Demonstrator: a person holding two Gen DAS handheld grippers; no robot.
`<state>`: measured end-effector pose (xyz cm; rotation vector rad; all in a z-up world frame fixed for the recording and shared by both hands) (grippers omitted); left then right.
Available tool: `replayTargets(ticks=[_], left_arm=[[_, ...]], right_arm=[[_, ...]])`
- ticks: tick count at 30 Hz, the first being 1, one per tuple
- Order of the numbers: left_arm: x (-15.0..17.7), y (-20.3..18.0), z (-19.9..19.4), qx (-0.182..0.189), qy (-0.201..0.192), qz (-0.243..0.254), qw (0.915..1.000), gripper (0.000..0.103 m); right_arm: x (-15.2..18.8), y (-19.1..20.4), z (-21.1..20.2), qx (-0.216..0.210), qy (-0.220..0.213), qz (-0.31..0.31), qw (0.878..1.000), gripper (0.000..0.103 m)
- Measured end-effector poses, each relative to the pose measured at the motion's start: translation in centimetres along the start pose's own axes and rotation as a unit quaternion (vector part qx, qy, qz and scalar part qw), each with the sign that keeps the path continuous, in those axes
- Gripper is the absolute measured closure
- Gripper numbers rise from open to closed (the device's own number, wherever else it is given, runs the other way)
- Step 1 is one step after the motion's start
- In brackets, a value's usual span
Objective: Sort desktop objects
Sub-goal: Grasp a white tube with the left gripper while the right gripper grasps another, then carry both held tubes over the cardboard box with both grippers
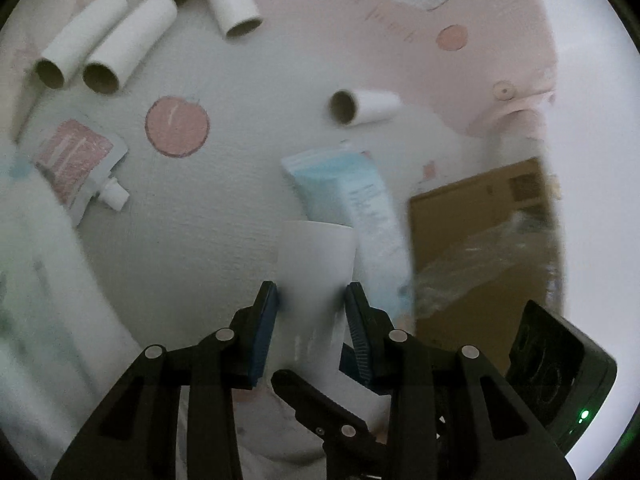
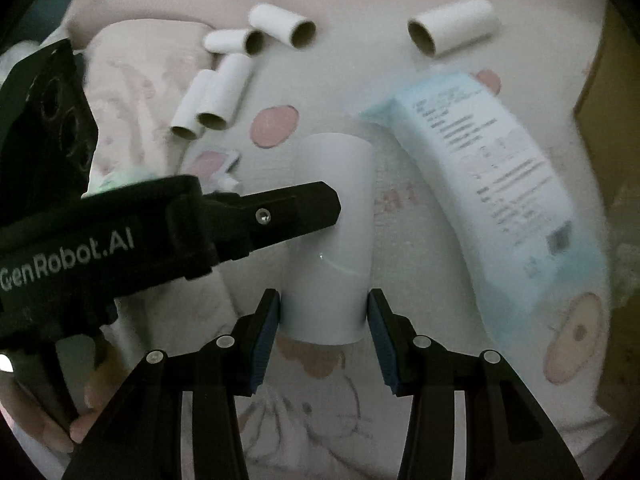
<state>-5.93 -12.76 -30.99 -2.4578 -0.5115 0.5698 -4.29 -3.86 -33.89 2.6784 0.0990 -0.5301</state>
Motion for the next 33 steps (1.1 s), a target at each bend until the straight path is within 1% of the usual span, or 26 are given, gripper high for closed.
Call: replayTargets(ticks=[1, 3, 6, 10, 13, 14, 15, 16, 17, 20, 23, 29, 30, 31, 33], left_arm=[[0.1, -0.6, -1.0, 0.006, -0.006, 0.002, 1.0000, 0.064], [0.3, -1.9, -2.4, 0.015, -0.013, 0.006, 0.9998, 0.064], [0.1, -4.3, -4.6, 0.024, -0.033, 0.024, 0.9989, 0.064], [-0.3, -8.1, -7.3, 0.030, -0.064, 0.068, 0.9952, 0.064], [-0.8, -11.3, -8.0, 0.036, -0.075, 0.099, 0.9916, 0.064], [-0.9, -12.2, -8.5, 0.038, -0.079, 0.108, 0.9902, 0.064], [-1.0, -13.1, -8.9, 0.042, -0.085, 0.116, 0.9887, 0.064], [-1.2, -13.8, -9.0, 0.045, -0.090, 0.121, 0.9875, 0.064], [-1.3, -14.5, -9.2, 0.049, -0.095, 0.125, 0.9864, 0.064], [-1.6, -16.8, -9.4, 0.057, -0.101, 0.139, 0.9834, 0.064], [-2.0, -18.8, -8.9, 0.072, -0.097, 0.152, 0.9809, 0.064], [-3.0, -24.0, -6.8, 0.110, -0.070, 0.171, 0.9767, 0.064], [-3.1, -25.0, -6.3, 0.114, -0.063, 0.174, 0.9761, 0.064], [-3.3, -26.3, -5.2, 0.117, -0.048, 0.175, 0.9765, 0.064], [-3.6, -27.6, -3.7, 0.118, -0.026, 0.168, 0.9785, 0.064]], right_arm=[[0.1, 0.4, -1.0, 0.001, -0.010, -0.009, 1.000, 0.060], [-1.5, 1.8, -2.7, 0.006, -0.035, -0.030, 0.999, 0.060], [-1.3, 3.0, -5.1, 0.008, -0.063, -0.045, 0.997, 0.060], [-1.9, 4.4, -8.1, 0.009, -0.104, -0.060, 0.993, 0.060], [-2.2, 4.0, -11.1, 0.012, -0.136, -0.064, 0.989, 0.060], [-2.9, 5.2, -10.8, 0.013, -0.143, -0.063, 0.988, 0.060], [-3.0, 5.0, -11.4, 0.014, -0.151, -0.063, 0.986, 0.060], [-3.3, 4.3, -12.9, 0.015, -0.161, -0.063, 0.985, 0.060], [-4.3, 3.6, -13.3, 0.017, -0.172, -0.062, 0.983, 0.060], [-5.4, 3.0, -15.2, 0.030, -0.194, -0.066, 0.978, 0.060], [-6.1, 2.3, -17.2, 0.044, -0.207, -0.069, 0.975, 0.060], [-8.0, -0.6, -19.8, 0.079, -0.224, -0.070, 0.969, 0.060], [-8.3, -1.2, -20.2, 0.085, -0.225, -0.068, 0.968, 0.060], [-8.8, -2.0, -20.6, 0.089, -0.226, -0.065, 0.968, 0.060], [-9.6, -4.0, -21.4, 0.096, -0.217, -0.059, 0.970, 0.060]])
Point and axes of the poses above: each gripper's, at about its wrist camera, not at the fingertips, and z roughly the way its jaws point, y to its left, x to its underside, the point moved 6 cm from there along z, roughly the way its jaws point, and after that the axes turned 8 degrees about -y, right-handed, at the moved point
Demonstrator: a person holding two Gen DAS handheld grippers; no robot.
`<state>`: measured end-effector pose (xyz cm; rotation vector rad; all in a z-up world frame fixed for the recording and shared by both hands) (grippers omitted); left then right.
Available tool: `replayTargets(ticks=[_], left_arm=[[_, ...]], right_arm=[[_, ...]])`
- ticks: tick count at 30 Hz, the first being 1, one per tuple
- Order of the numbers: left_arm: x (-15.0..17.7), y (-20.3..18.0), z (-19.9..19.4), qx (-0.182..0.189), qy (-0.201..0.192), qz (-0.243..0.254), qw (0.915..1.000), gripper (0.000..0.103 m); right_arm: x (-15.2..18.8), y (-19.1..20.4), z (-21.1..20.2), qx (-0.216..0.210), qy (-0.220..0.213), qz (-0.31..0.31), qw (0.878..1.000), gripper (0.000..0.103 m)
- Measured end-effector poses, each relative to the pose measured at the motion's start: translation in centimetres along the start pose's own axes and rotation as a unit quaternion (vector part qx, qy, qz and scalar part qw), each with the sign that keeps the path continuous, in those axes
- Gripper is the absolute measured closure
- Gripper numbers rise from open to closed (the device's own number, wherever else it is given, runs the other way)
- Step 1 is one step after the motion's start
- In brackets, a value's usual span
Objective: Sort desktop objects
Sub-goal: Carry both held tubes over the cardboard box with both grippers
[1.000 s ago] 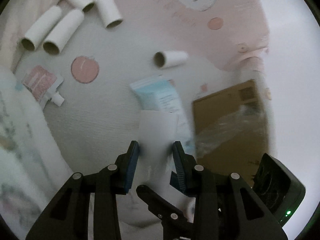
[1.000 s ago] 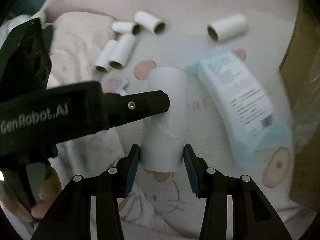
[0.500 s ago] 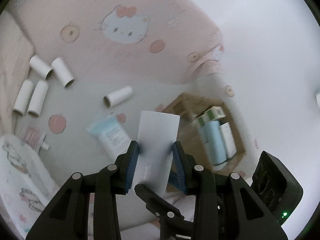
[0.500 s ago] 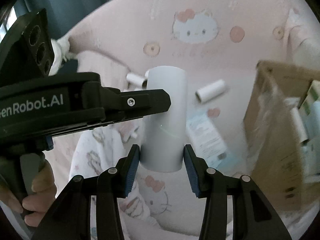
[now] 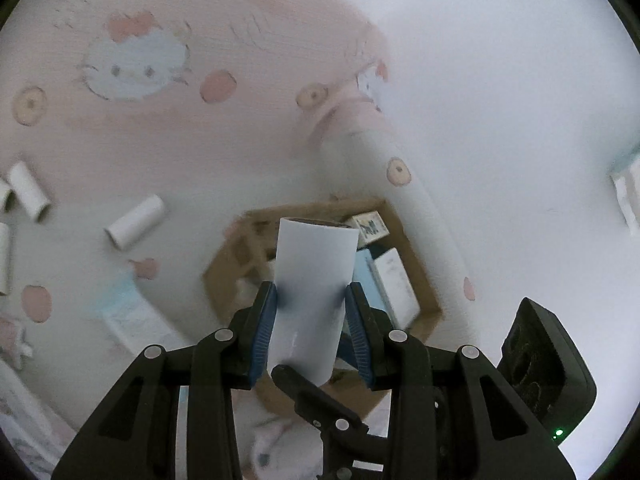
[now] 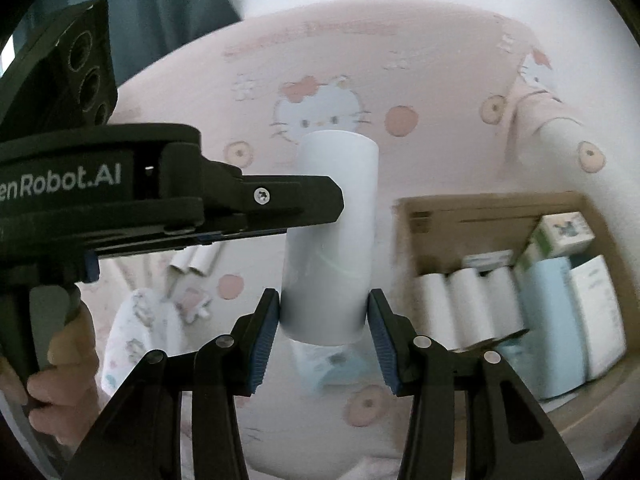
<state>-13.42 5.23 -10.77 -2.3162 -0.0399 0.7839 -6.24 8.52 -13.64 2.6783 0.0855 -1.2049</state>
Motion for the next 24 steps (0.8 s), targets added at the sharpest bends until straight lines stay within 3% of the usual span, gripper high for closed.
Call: replayTargets(ticks=[4, 10, 16, 24], left_arm=[[-1.3, -2.4, 4.5, 0.030, 0.041, -0.016, 0.9986, 0.064], [-1.8, -3.8, 11.3, 0.034, 0.095, -0.043, 0.9940, 0.064], [-0.3, -2.6, 18.2, 0.005, 0.156, -0.063, 0.9857, 0.064], [1.4, 0.0, 22.3, -0.022, 0.196, -0.090, 0.9762, 0.068]], right_arm=[[-0.9, -4.1, -0.6, 0.017, 0.014, 0.004, 1.000, 0.060], [-2.0, -10.6, -0.2, 0.036, 0.033, 0.024, 0.999, 0.060], [-0.4, -16.0, 3.2, 0.050, 0.116, 0.048, 0.991, 0.060], [2.0, -19.2, 8.0, 0.048, 0.206, 0.056, 0.976, 0.060]])
Point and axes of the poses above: each gripper's, at about its wrist camera, not at the fingertips, and z roughly the way its jaws point, y to its left, x to its underside, the point moved 6 cm from there along z, roughly the way its jaws point, and after that the axes turned 8 degrees about -y, right-handed, at the moved point
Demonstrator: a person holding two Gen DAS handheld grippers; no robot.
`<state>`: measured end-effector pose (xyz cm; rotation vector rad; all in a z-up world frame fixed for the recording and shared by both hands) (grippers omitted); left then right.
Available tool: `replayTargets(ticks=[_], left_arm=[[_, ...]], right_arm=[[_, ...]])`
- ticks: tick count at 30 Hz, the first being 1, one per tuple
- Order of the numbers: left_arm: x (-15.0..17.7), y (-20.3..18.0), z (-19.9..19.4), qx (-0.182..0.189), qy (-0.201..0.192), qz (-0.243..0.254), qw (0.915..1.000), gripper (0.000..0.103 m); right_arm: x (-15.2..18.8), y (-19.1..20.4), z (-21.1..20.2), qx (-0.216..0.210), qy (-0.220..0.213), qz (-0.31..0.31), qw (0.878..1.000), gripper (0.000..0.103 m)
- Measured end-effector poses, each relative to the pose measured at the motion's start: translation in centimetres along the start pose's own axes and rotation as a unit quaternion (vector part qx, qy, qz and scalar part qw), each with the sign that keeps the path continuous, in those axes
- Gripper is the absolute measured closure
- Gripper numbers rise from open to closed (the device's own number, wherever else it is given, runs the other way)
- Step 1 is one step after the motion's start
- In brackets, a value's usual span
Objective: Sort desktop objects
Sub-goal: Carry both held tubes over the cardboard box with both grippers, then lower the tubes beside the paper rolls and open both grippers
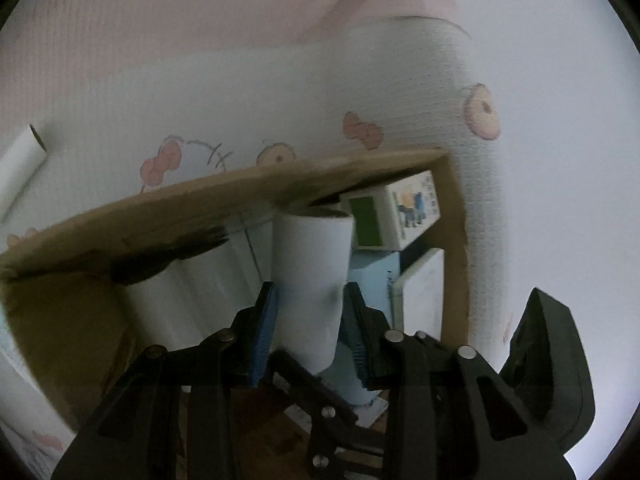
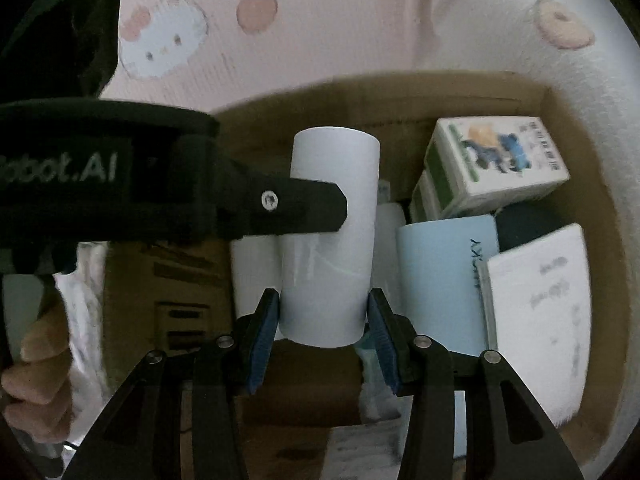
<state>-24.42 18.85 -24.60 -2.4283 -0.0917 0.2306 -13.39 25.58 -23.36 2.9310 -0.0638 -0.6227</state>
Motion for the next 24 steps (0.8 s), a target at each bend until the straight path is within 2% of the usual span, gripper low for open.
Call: replayTargets(ticks=[4, 7, 12, 14, 17, 20, 24], left_arm=[[-0.3, 0.4, 0.3, -0.006, 0.000, -0.004, 1.0000, 0.068], [-0.4, 0.0, 0.2, -0.022, -0.002, 0.018, 0.9996, 0.068], [-0.3, 0.1, -0.4, -0.023, 0.005, 0.028, 0.9993, 0.068], [-0.1, -0.3, -1.1, -0.031, -0.011, 0.049, 0.9983, 0.071], [0.5, -1.1, -2.5, -0.046, -0.040, 0.095, 0.9936, 0.090], [1.1, -1.8, -4.5, -0.042, -0.071, 0.126, 0.9886, 0.092], [2.1, -1.9, -7.5, -0.054, -0.114, 0.156, 0.9798, 0.092]], right_arm=[[-0.6, -0.6, 1.0, 0.009, 0.014, -0.017, 1.000, 0.060], [-1.0, -1.4, 1.1, 0.011, 0.021, -0.012, 1.000, 0.060], [-1.2, -2.3, 0.0, -0.007, 0.015, -0.004, 1.000, 0.060], [-1.2, -2.7, -0.8, -0.005, 0.008, -0.002, 1.000, 0.060], [-0.9, -3.4, -1.9, 0.026, 0.004, -0.012, 1.000, 0.060], [-0.1, -2.5, -3.3, 0.049, -0.005, -0.037, 0.998, 0.060], [-0.8, -1.6, -4.9, 0.076, -0.024, -0.067, 0.995, 0.060]])
Point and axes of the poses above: each gripper's, at about its wrist camera, not at the fingertips, and z roughly the way its jaws point, y to its left, x to its underside, the point moved 6 cm from there along z, roughly the way its jaws point, and after that the axes turned 8 degrees about -y, right-handed, at the moved point
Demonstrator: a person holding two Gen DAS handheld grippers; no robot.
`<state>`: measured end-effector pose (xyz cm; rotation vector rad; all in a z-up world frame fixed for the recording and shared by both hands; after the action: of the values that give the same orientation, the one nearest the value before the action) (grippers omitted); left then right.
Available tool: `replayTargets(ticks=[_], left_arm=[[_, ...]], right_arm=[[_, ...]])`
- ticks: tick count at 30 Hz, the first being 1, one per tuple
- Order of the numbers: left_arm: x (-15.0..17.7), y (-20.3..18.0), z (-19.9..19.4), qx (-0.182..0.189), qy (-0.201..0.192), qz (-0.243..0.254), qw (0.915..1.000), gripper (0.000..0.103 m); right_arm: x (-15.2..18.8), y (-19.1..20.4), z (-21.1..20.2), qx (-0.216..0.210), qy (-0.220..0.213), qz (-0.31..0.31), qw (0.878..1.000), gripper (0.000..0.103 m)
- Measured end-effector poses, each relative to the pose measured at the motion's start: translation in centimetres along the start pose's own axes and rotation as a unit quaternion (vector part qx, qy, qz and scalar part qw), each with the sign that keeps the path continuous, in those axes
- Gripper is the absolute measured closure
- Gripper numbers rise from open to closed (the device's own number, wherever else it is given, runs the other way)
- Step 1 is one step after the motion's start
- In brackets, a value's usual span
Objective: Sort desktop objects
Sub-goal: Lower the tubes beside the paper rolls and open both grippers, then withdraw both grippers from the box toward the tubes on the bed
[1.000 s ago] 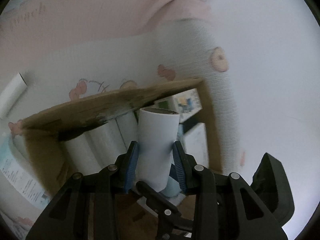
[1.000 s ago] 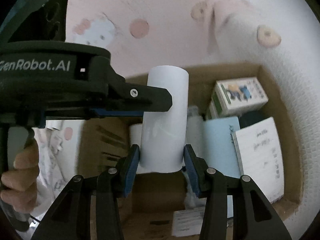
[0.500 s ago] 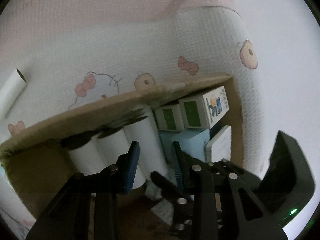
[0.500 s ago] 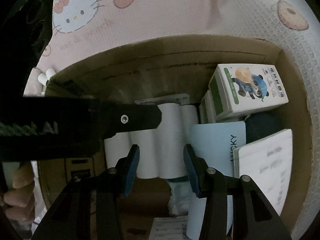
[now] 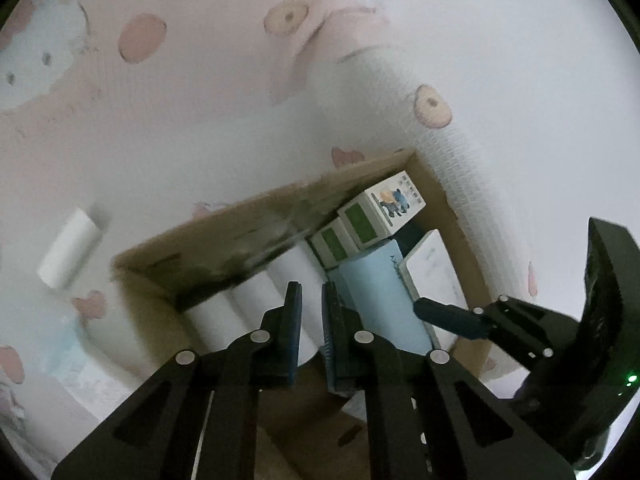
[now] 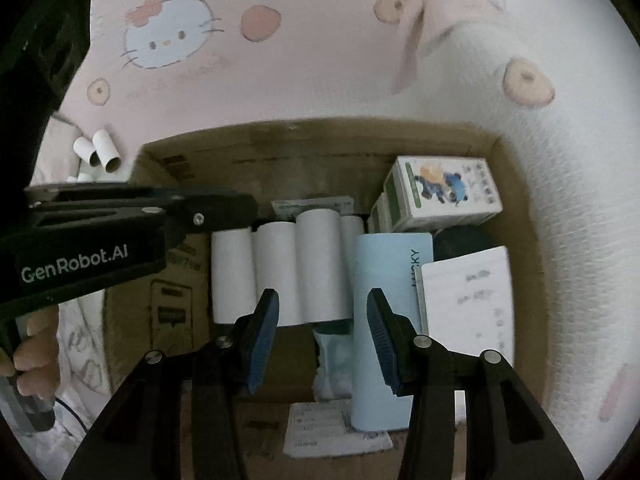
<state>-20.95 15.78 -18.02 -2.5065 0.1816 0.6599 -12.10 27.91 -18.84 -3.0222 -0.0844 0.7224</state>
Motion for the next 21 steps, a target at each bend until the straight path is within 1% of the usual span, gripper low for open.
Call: replayTargets(ticks=[4, 7, 8, 9, 10, 12, 14, 15, 16, 17, 18, 21], left_arm=[[1.1, 0.2, -4.1, -0.025, -0.045, 0.022, 0.9984, 0.091], [2.2, 0.2, -6.6, -0.050, -0.068, 0.044, 0.9955, 0.089], [2.7, 0.2, -7.4, -0.060, -0.074, 0.054, 0.9940, 0.085], [3.0, 0.4, -8.0, -0.066, -0.077, 0.058, 0.9932, 0.078], [3.4, 0.4, -8.6, -0.075, -0.082, 0.065, 0.9917, 0.074], [4.0, 1.0, -10.1, -0.093, -0.094, 0.078, 0.9882, 0.059], [4.5, 1.7, -11.3, -0.109, -0.104, 0.087, 0.9848, 0.054], [4.7, 1.9, -11.5, -0.110, -0.105, 0.086, 0.9847, 0.053], [4.9, 2.3, -12.0, -0.106, -0.107, 0.082, 0.9852, 0.053], [5.0, 2.6, -12.4, -0.103, -0.108, 0.078, 0.9857, 0.053], [5.2, 3.0, -12.7, -0.097, -0.109, 0.072, 0.9867, 0.053], [5.7, 4.6, -13.6, -0.083, -0.113, 0.051, 0.9887, 0.053]], right_arm=[[-0.1, 2.9, -2.6, 0.005, -0.011, -0.026, 1.000, 0.060], [0.2, 4.7, -3.9, 0.015, -0.017, -0.048, 0.999, 0.060], [0.2, 5.3, -3.7, 0.018, -0.017, -0.054, 0.998, 0.060], [0.4, 5.7, -3.8, 0.022, -0.017, -0.060, 0.998, 0.060], [0.6, 6.3, -3.8, 0.028, -0.017, -0.067, 0.997, 0.060], [1.0, 7.5, -4.4, 0.037, -0.020, -0.086, 0.995, 0.060], [1.3, 9.0, -5.3, 0.042, -0.024, -0.104, 0.993, 0.060], [1.4, 9.8, -5.6, 0.042, -0.027, -0.114, 0.992, 0.059], [1.6, 10.5, -5.8, 0.042, -0.029, -0.121, 0.991, 0.055], [1.6, 11.0, -5.9, 0.042, -0.029, -0.125, 0.991, 0.048], [1.7, 11.7, -6.0, 0.044, -0.030, -0.130, 0.990, 0.046], [1.7, 13.0, -6.1, 0.056, -0.030, -0.141, 0.988, 0.045]])
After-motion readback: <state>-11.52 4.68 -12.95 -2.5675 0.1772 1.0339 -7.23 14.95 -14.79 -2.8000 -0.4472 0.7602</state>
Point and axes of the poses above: each gripper's, at about its wrist camera, not at the fingertips, and z roughly the way its jaws point, y to its left, x to its underside, the point moved 6 cm from there along z, roughly the way its jaws point, and after that the axes turned 8 degrees about -y, right-handed, at the moved point
